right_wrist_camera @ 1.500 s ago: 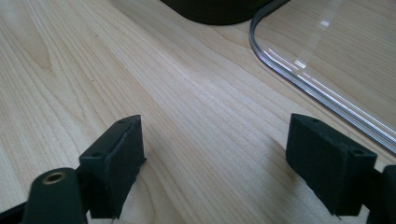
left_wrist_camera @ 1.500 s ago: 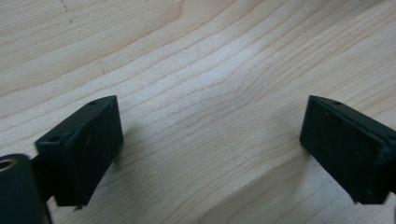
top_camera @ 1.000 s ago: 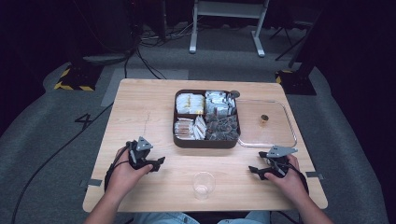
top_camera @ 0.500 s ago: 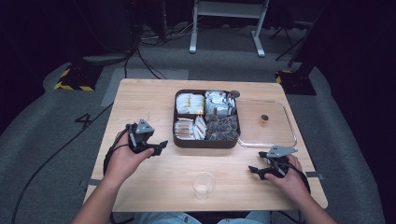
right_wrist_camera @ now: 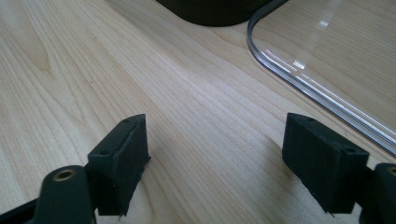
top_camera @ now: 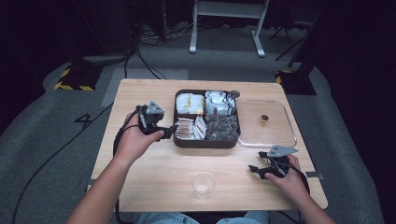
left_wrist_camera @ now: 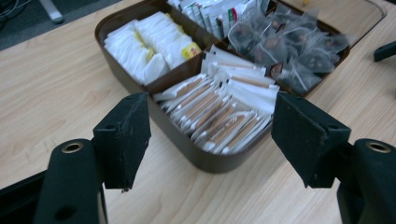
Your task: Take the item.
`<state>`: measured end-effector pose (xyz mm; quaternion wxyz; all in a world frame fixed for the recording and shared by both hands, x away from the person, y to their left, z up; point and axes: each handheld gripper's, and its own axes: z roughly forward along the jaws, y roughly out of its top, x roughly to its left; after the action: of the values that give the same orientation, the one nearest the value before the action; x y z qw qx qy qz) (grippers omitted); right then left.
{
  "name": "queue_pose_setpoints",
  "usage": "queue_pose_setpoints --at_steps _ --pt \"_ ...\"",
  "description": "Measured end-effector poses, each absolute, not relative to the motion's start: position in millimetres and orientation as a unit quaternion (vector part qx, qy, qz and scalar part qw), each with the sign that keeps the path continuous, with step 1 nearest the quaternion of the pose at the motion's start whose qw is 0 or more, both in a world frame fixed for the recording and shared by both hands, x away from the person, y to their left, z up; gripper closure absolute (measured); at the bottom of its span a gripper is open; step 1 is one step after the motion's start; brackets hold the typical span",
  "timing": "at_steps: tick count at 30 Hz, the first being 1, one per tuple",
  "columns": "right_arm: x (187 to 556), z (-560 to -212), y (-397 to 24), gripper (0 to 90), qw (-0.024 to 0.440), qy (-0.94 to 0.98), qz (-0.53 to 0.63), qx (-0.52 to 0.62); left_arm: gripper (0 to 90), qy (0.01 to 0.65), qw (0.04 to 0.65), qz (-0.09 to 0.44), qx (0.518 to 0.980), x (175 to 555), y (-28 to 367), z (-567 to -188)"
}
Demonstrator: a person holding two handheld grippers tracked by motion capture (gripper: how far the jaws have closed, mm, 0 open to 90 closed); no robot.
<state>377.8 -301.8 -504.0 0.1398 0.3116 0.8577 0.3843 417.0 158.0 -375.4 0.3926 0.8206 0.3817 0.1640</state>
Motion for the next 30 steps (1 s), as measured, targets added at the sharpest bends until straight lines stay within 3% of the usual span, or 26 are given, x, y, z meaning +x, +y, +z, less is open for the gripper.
queue_pose_setpoints --at_steps 15,30 --pt "378.5 -503.8 -304.3 26.8 0.139 0.858 0.386 0.308 32.0 0.371 0.400 0.147 0.825 481.6 132.6 -381.2" --pt "378.8 -503.7 -305.1 28.8 0.140 0.857 0.388 0.308 40.4 0.363 0.393 0.133 0.834 532.7 96.1 -395.3"
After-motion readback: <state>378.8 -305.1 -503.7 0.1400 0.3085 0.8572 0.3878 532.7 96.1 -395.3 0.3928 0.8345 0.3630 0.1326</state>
